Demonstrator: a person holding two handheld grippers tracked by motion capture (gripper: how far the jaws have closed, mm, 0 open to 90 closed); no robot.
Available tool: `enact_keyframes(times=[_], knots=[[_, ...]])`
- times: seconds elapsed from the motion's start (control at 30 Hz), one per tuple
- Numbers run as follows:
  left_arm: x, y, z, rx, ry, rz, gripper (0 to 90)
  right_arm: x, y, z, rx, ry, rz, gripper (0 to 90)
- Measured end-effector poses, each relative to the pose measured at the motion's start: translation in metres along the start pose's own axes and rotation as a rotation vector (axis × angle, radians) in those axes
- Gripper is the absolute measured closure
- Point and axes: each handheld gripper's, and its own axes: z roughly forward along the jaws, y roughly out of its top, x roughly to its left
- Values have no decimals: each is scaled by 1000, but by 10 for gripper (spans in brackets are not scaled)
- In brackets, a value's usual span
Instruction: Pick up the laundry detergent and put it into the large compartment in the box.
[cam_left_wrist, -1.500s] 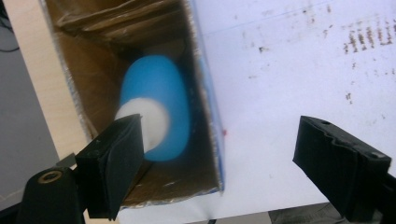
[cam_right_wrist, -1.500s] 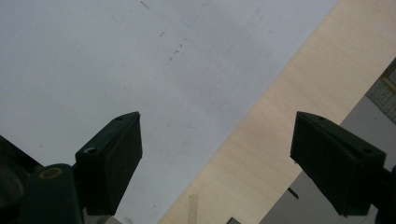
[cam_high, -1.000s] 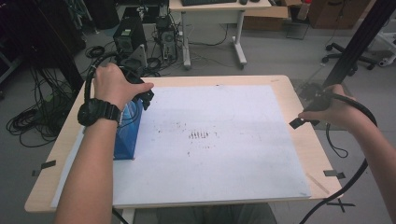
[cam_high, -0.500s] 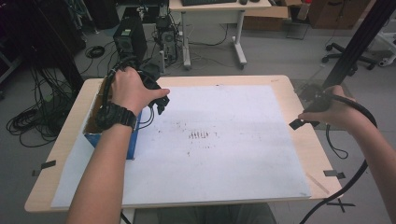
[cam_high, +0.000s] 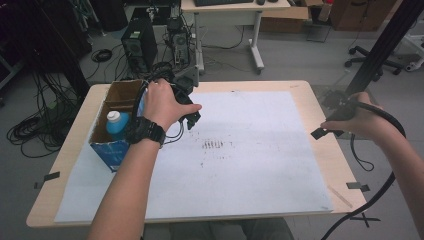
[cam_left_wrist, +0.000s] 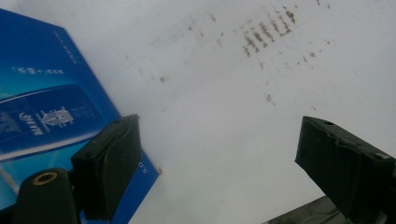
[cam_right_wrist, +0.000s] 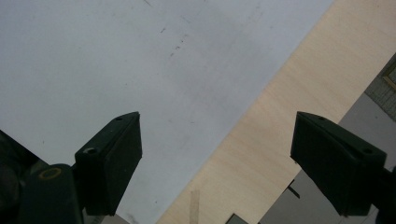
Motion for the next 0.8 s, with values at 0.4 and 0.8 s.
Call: enact_keyframes(times=[0.4, 0.8], knots=[[-17, 4, 11, 2, -16, 33, 143, 0, -3, -2, -4, -2, 2, 170], [-34, 8, 23, 6, -30, 72, 143, 0, -4, -3, -3, -2, 2, 170]])
